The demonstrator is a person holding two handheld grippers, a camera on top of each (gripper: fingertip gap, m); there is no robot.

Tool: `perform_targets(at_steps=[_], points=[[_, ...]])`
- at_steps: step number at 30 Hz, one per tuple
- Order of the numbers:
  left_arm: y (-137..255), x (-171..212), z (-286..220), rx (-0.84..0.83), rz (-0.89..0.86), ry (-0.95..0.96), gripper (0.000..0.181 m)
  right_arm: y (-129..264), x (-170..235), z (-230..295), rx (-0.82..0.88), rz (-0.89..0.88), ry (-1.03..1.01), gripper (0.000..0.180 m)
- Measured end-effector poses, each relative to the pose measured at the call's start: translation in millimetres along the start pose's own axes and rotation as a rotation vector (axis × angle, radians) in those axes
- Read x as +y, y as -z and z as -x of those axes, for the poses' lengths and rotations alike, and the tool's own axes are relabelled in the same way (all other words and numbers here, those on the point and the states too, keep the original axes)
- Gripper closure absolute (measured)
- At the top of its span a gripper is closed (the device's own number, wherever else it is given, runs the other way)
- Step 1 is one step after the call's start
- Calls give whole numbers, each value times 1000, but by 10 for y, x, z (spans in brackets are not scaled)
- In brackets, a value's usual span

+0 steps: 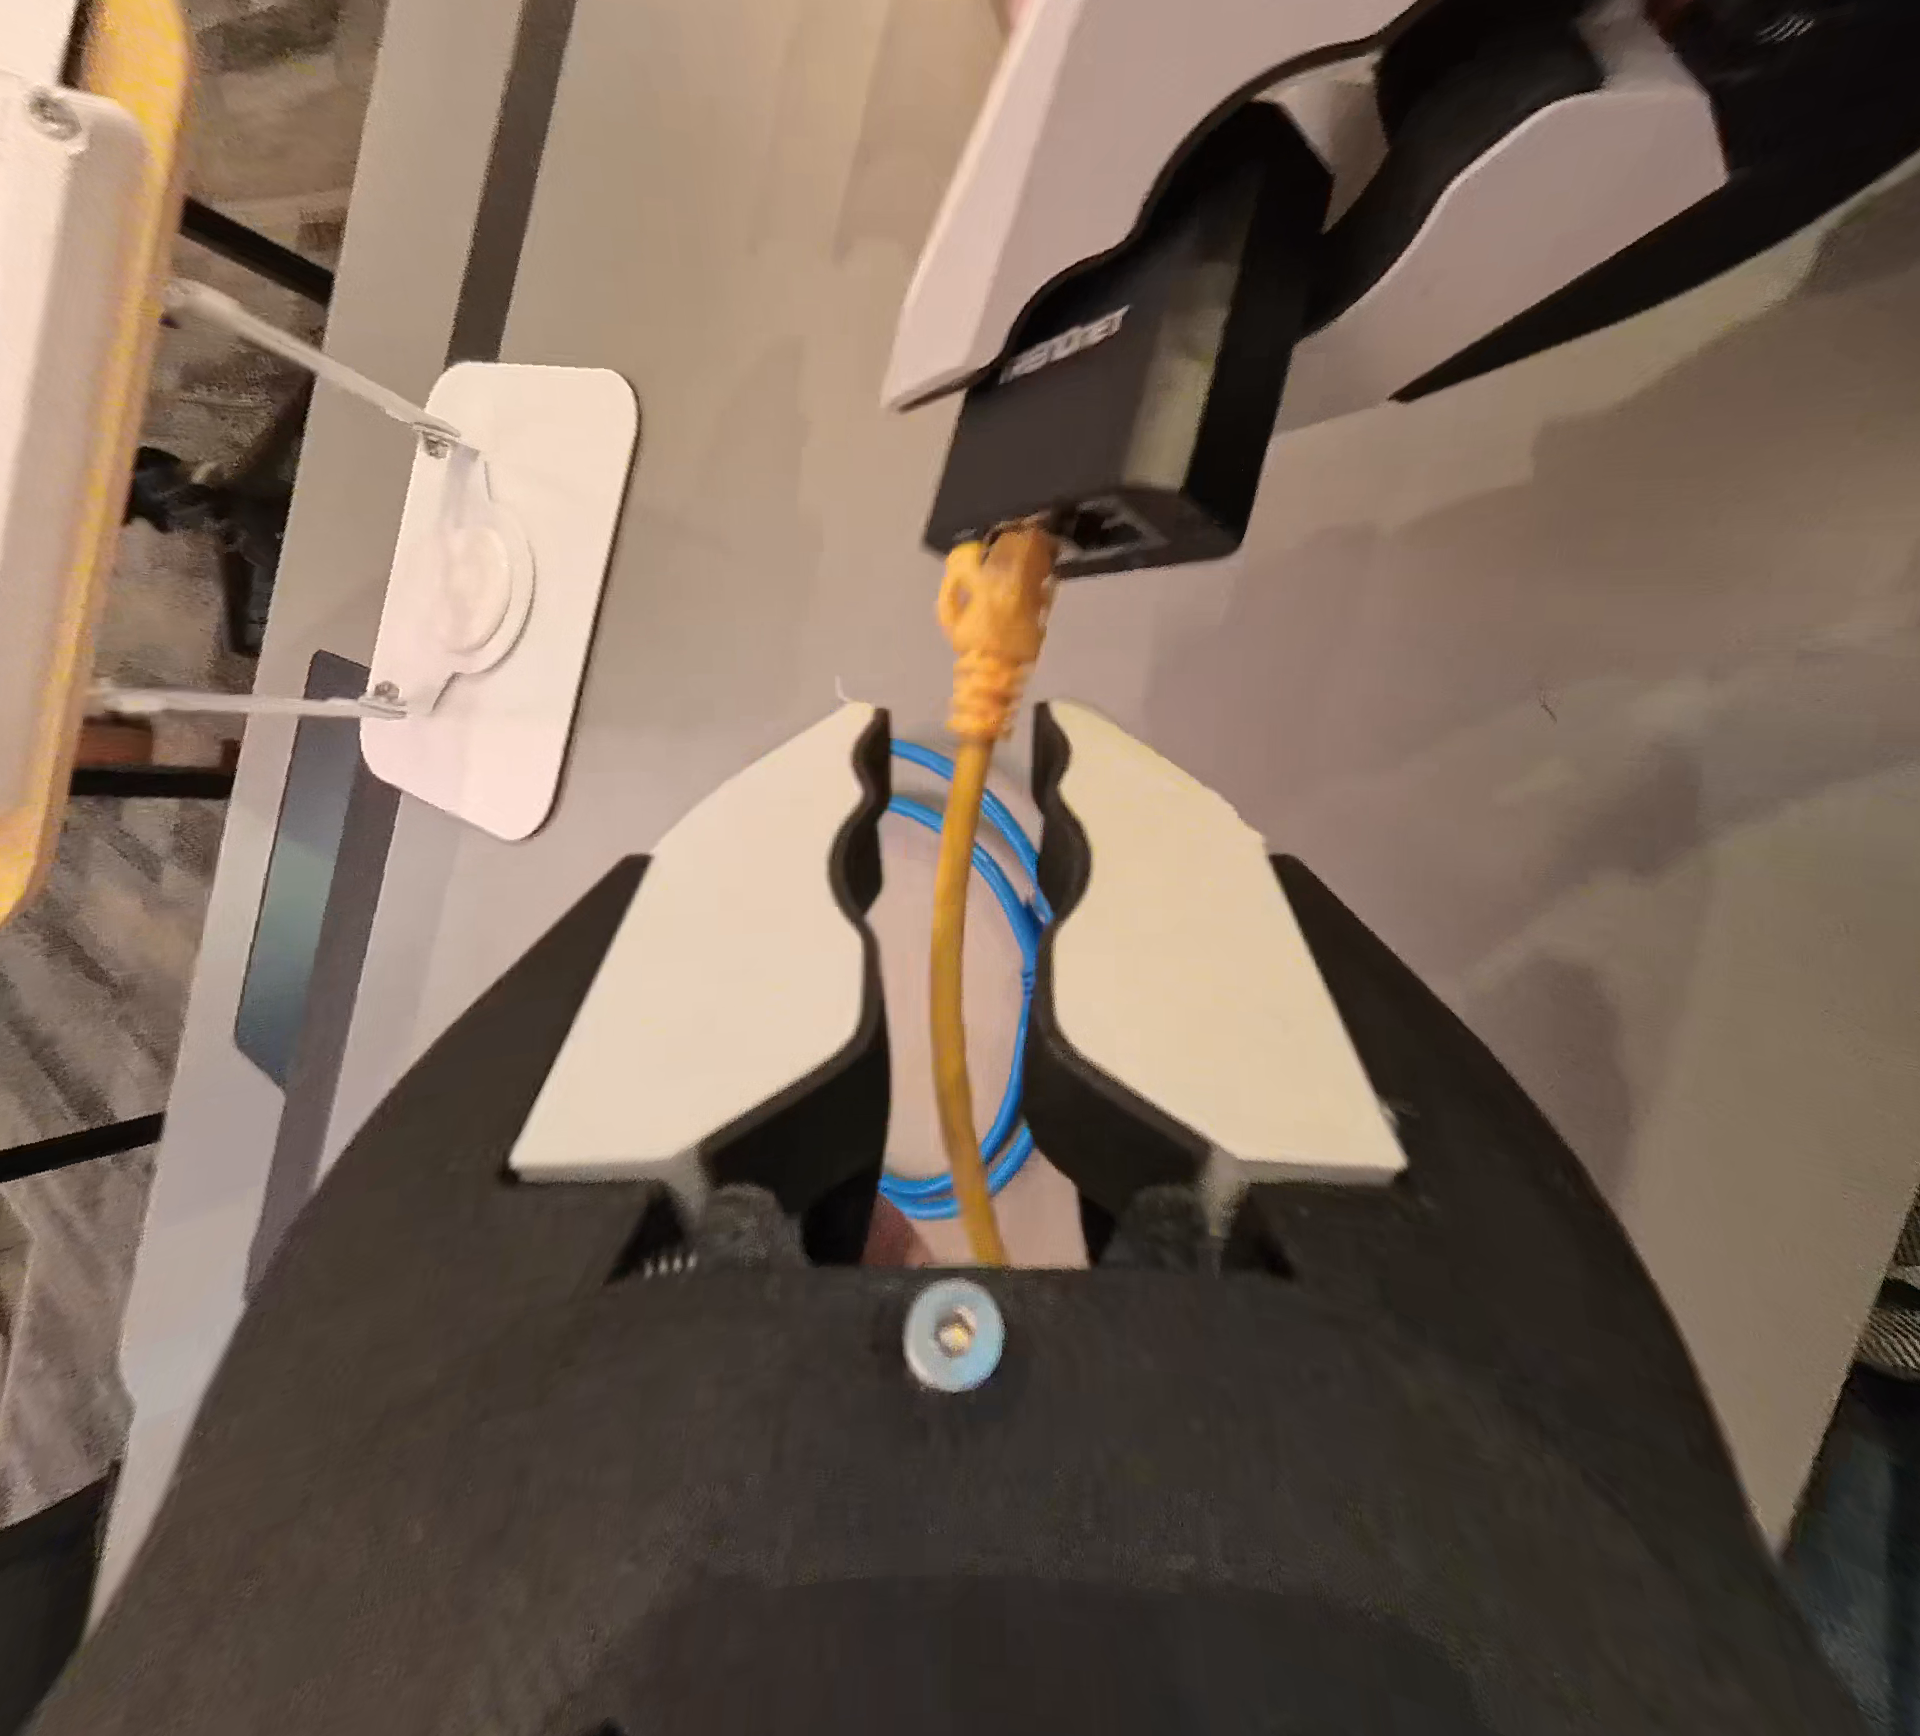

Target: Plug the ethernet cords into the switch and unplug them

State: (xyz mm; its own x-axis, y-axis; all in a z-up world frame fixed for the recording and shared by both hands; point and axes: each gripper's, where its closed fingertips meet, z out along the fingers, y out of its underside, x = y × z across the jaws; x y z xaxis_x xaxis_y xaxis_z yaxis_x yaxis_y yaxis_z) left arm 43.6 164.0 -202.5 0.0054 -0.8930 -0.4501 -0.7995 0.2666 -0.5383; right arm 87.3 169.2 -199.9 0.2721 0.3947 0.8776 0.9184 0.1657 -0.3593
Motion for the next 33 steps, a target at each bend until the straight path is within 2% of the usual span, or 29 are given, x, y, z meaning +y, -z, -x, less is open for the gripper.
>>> perform_targets(at_steps=[3,6,8,12,19,21,24,27,30,33], points=[[237,-20,208,-20,-108,72,146,1,102,-25,17,20,8,157],[543,54,480,-64,-207,192,150,7,220,-40,31,37,-9,157],[695,188,600,-81,-247,274,160,10,297,-47,42,52,-24,157],[616,661,498,-90,-132,306,167,28,385,-70,60,44,-91,157],[-31,1446,-1,-58,299,62,161,83,379,-64,59,0,-148,157],[-177,1553,-61,-46,335,64,164,107,372,-64,59,-5,-154,157],[-304,1614,-189,0,381,149,181,136,393,-48,54,-2,-158,157],[-337,1522,-348,54,370,249,181,157,430,-41,52,-1,-172,157],[-357,1233,-619,181,240,427,179,186,442,-61,53,-10,-199,158],[-252,916,-797,314,64,510,171,221,457,-72,51,-12,-216,158]])
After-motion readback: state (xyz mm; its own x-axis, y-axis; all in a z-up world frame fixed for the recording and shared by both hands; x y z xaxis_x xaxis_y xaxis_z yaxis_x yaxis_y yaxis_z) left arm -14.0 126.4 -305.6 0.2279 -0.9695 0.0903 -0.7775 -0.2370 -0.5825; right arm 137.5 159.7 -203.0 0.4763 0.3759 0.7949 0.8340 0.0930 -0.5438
